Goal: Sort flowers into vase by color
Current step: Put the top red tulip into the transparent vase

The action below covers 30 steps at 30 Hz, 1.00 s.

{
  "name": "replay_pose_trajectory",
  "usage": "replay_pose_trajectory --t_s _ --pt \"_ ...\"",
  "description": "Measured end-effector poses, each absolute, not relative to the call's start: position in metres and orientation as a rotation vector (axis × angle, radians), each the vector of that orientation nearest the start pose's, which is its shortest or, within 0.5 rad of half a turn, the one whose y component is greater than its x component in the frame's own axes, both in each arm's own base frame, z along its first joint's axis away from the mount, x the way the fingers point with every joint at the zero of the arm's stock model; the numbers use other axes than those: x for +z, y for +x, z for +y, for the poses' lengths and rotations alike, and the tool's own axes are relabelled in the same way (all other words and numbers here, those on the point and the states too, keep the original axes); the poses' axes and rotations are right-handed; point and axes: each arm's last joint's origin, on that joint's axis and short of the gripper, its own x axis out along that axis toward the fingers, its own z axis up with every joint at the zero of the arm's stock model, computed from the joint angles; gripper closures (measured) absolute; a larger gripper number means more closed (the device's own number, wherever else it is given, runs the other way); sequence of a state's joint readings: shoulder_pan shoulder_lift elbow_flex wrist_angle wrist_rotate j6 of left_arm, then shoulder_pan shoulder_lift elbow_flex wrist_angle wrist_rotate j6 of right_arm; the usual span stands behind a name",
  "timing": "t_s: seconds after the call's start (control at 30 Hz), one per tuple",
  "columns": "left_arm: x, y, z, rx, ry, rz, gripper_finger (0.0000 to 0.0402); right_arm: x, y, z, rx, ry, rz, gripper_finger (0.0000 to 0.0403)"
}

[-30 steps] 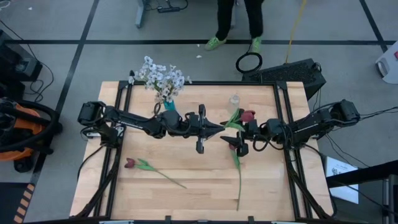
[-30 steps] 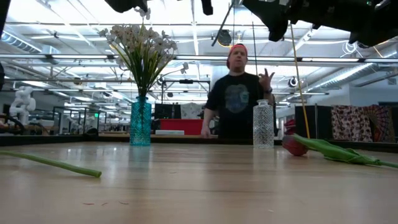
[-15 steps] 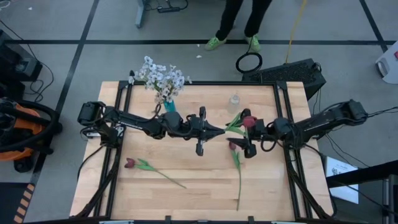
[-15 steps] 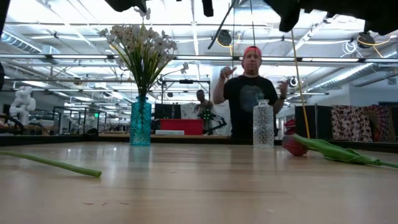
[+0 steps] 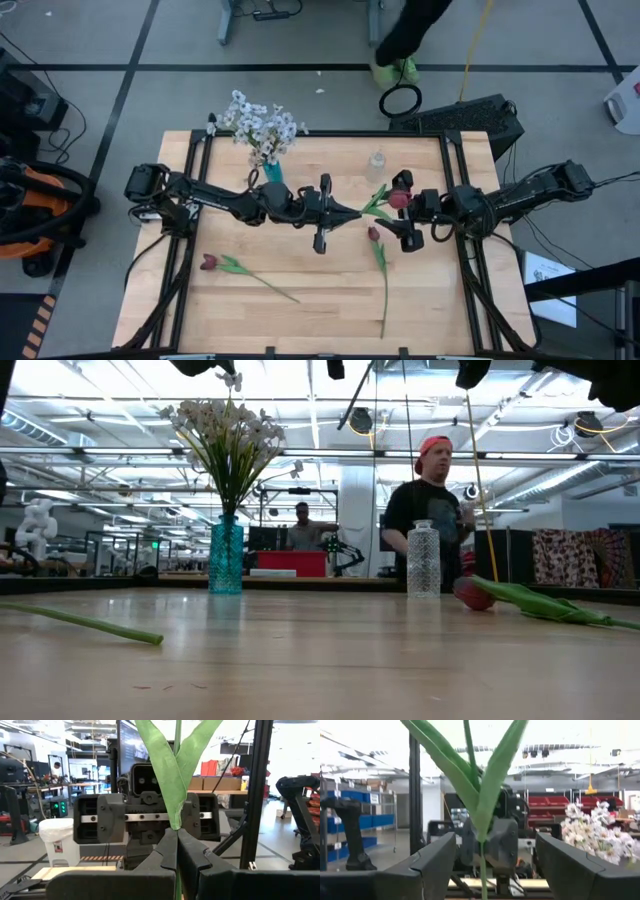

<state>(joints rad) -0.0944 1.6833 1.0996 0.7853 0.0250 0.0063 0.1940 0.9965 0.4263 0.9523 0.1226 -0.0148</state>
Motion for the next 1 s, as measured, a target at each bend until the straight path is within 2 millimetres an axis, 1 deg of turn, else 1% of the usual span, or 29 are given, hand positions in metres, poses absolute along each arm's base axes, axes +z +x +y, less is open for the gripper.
replay_pose_trajectory --t_s 0.13,0.37,0.5,0.87,1.0 --pt "0.300 0.382 -0.037 -0.118 -0.002 -0.250 0.0400 0.282 0.202 0.036 0.069 0.052 -0.418 0.0137" --pt "0.286 0.392 -0.037 -0.118 0.005 -0.290 0.0400 0.277 0.207 0.037 0.068 0.048 -0.411 0.0137" --pt "0.282 0.395 -0.034 -0.107 0.024 -0.313 0.0400 0.275 0.210 0.037 0.065 0.050 -0.405 0.0137" --pt "0.268 0.402 -0.031 -0.093 0.024 -0.315 0.0400 0.276 0.211 0.037 0.060 0.051 -0.436 0.0137" --pt "0.266 0.403 -0.029 -0.086 0.024 -0.309 0.0400 0.274 0.213 0.037 0.057 0.052 -0.422 0.0137"
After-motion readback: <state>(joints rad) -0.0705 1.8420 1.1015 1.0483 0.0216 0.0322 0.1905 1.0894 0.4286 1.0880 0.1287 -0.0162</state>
